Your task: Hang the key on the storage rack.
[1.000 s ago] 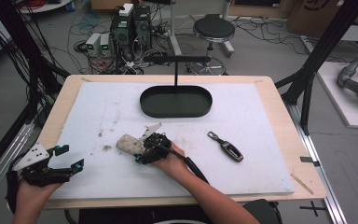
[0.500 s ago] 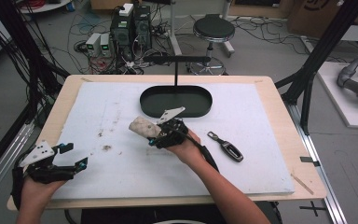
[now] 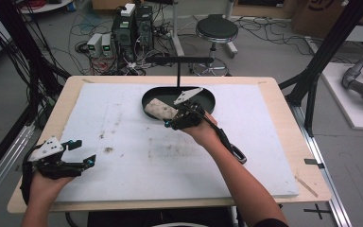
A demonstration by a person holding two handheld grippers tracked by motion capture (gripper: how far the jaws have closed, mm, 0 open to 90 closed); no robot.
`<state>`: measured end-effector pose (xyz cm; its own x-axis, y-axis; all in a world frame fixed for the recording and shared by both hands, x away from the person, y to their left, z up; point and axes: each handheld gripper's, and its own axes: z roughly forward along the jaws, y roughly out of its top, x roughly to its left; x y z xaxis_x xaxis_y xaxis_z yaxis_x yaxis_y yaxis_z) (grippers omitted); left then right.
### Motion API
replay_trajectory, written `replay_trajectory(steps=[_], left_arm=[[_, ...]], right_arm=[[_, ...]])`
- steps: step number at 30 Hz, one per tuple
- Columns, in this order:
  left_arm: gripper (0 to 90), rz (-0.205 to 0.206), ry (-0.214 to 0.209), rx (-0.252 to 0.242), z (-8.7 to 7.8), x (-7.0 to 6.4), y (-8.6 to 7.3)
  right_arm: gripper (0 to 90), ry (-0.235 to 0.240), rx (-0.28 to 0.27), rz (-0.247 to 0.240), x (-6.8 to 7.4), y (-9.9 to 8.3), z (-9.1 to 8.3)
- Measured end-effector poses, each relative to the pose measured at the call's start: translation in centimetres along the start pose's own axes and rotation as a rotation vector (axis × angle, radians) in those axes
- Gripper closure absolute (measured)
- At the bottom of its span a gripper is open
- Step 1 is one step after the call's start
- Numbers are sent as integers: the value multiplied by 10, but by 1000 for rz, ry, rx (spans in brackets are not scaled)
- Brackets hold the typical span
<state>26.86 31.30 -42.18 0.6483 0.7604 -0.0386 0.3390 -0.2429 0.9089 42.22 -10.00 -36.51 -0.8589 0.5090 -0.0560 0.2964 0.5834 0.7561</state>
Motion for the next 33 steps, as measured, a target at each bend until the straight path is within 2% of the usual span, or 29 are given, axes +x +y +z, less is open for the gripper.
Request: replay_trajectory(steps=[5,10,11,14,15,16,17,19,20,22,23,24,25,28,30,33], left_arm=[[170,8,-9,3,6,1,3],[170,15,-20,7,11,1,6],[170,17,-19,9,12,1,7],[170,19,-24,8,15,1,8],[170,22,-25,9,16,1,9],[170,20,-26,9,17,1,9],[170,24,-27,10,17,1,10],[170,24,-30,12,18,1,10],[170,24,-30,10,19,1,10],[170,24,-31,13,20,1,11],[170,25,-31,14,21,1,11],[170,28,-32,15,21,1,10],[170,26,-33,16,21,0,10],[170,26,-30,18,21,1,10],[170,27,-29,19,21,1,10],[170,24,-26,21,21,2,8]], right_arm=[[363,-5,5,4,-8,0,0],[363,-35,10,-9,-20,4,-1],[363,-37,5,-2,-27,6,-2],[363,-51,11,0,-33,7,-3],[364,-59,23,-4,-41,8,-2],[364,-59,23,-4,-41,8,-2],[364,-63,14,5,-49,8,-1],[364,-62,12,14,-53,7,0],[364,-75,21,22,-61,6,4],[364,-77,30,23,-65,5,6],[364,-82,61,24,-73,6,10],[364,-82,61,24,-73,6,10],[364,-88,54,33,-80,5,15],[364,-83,55,39,-86,2,21],[364,-81,87,39,-94,-3,34],[364,-88,104,34,-98,-7,42]])
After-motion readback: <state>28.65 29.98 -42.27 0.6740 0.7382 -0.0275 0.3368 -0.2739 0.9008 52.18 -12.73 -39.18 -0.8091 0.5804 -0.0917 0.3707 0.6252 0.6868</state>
